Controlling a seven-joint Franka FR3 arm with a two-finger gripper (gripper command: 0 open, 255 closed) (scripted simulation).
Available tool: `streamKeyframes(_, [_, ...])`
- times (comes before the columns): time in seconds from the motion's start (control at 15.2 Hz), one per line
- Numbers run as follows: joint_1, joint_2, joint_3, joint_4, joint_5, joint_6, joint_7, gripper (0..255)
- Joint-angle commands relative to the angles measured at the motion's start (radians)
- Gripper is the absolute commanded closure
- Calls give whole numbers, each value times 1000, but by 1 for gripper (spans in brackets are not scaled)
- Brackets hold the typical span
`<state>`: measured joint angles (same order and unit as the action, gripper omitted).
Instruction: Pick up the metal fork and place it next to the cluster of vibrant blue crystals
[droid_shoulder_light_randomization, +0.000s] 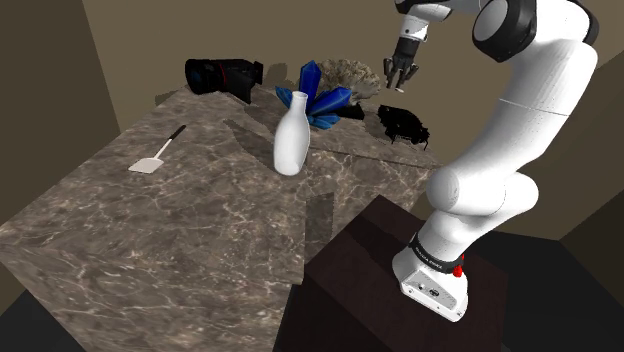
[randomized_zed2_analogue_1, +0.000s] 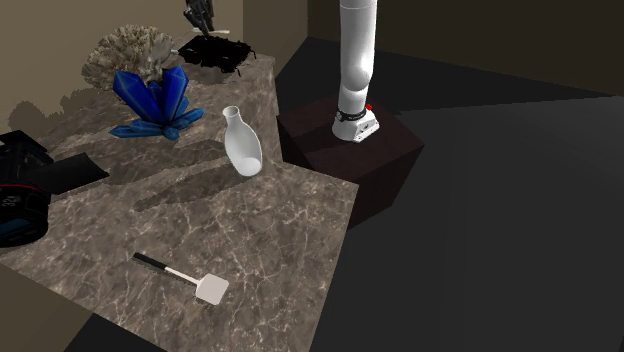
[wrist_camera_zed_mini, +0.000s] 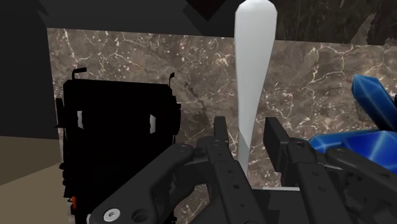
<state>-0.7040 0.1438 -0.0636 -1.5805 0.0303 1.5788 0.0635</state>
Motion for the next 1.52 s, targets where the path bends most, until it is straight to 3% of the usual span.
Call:
streamKeyframes(0.0, [1, 0, 1, -27, 0, 27, 1, 255])
streamKeyframes(1.45, [2, 41, 2, -270, 5, 312, -7, 255])
